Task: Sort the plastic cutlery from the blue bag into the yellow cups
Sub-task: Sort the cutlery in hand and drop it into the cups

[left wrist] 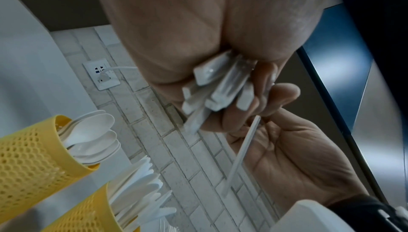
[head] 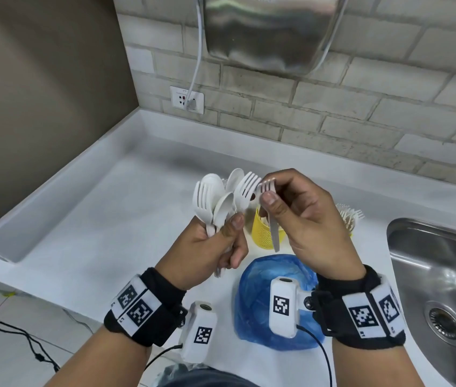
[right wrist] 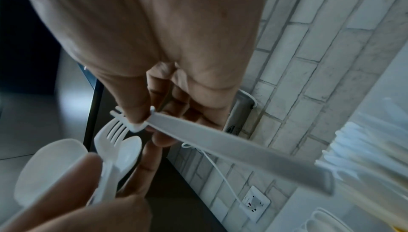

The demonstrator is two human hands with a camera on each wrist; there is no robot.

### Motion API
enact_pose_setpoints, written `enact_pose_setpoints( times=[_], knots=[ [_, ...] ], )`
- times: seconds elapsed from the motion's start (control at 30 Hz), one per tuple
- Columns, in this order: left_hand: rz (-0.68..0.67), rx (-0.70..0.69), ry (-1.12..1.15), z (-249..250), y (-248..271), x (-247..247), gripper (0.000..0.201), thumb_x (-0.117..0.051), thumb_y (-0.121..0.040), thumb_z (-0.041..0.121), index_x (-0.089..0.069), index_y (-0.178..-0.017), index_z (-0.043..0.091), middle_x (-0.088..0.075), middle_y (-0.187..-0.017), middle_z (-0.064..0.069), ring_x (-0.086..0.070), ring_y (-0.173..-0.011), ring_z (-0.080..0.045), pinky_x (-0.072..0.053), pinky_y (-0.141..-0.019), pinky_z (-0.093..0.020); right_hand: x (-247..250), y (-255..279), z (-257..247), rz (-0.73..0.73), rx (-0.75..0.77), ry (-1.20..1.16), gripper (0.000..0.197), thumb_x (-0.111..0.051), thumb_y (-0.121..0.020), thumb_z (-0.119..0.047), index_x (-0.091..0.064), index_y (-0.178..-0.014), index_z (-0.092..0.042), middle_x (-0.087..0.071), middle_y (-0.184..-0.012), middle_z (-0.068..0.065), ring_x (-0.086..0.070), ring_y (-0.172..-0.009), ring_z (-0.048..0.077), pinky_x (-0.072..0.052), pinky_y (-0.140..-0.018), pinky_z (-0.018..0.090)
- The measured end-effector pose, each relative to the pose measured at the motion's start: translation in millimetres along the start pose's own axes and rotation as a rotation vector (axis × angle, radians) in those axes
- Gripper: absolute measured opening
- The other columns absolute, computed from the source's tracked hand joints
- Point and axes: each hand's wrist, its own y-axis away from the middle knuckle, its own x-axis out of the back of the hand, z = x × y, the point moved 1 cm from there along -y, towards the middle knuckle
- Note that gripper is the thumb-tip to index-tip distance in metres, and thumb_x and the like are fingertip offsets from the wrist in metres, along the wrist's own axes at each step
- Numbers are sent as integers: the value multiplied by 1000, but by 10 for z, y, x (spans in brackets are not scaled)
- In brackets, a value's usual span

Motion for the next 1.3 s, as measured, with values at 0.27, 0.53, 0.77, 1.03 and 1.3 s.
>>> enact_pose_setpoints(
  times=[0.27,0.53,0.77,1.03,1.3],
  knots=[
    [-83,36,180,-38,-20,16,34,-49,-100,44,-59,-80,19,-45,-49,-6,-36,-44,-22,-26,-48,-31,-43,-21,30,-105,-52,-119,41,-65,-92,-1,-61,-130,-15,-46,-81,25,-55,-74,16,-51,-69,24],
    [-130,29,157,-11,-44,26,35,-43,-102,44,-67,-85,27,-58,-58,-11,-38,-40,-21,-36,-51,-28,-22,-62,97,-27,-39,-153,27,-74,-87,-5,-66,-100,-28,-55,-97,18,-52,-77,27,-53,-71,31],
    [-74,86,-9,-8,-81,59,39,-46,-106,34,-63,-78,12,-67,-63,-7,-46,-45,-20,-41,-51,-23,30,-97,85,200,8,-87,14,-67,-89,-8,-54,-95,-10,-54,-86,9,-53,-67,19,-51,-59,26],
    [37,116,-173,-91,-120,51,44,-53,-105,31,-63,-63,23,-65,-59,-3,-48,-48,-17,-45,-59,-28,-40,-104,250,207,-152,-63,21,-66,-97,-22,-62,-104,-3,-56,-78,20,-55,-59,19,-49,-59,30],
    [33,163,-145,-109,-136,89,33,-54,-105,32,-67,-85,9,-72,-68,-10,-58,-51,-23,-46,-57,-31,-83,-90,274,277,-193,30,24,-52,-107,-22,-71,-95,-13,-64,-71,14,-59,-65,19,-49,-63,35]
  ],
)
